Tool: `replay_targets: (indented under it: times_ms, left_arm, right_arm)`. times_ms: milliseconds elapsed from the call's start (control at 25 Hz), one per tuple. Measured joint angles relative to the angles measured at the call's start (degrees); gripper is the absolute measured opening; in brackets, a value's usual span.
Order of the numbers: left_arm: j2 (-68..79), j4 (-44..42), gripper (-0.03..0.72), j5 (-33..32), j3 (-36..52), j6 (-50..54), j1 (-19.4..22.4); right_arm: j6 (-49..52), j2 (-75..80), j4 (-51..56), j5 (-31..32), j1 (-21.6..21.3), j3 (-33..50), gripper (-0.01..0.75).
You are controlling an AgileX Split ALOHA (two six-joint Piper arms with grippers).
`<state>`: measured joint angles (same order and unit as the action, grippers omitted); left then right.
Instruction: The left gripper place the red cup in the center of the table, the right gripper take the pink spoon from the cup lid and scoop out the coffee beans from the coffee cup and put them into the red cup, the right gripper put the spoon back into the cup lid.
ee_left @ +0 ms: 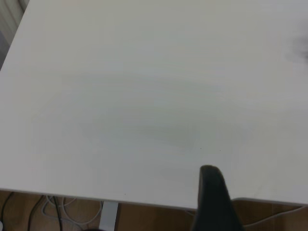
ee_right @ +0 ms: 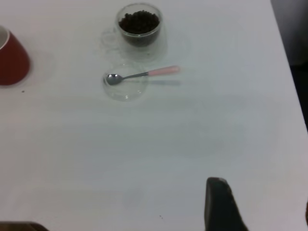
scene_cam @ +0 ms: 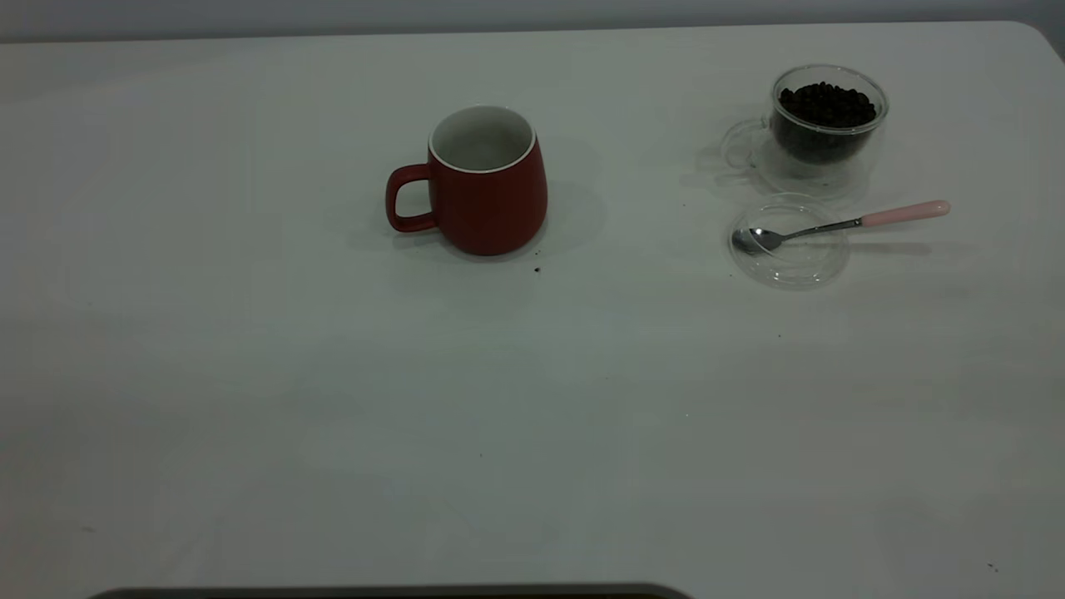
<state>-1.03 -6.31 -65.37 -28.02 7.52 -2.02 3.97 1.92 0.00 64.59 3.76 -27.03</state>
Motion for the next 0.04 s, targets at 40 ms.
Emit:
replay_targets:
  times_ms: [40]
  left_arm:
    - [0.0, 0.0, 0.538, 0.0, 0.0, 0.0, 0.0]
  right_arm:
    - [-0.05, 0.0, 0.0, 0.0, 0.19, 0.0, 0.451]
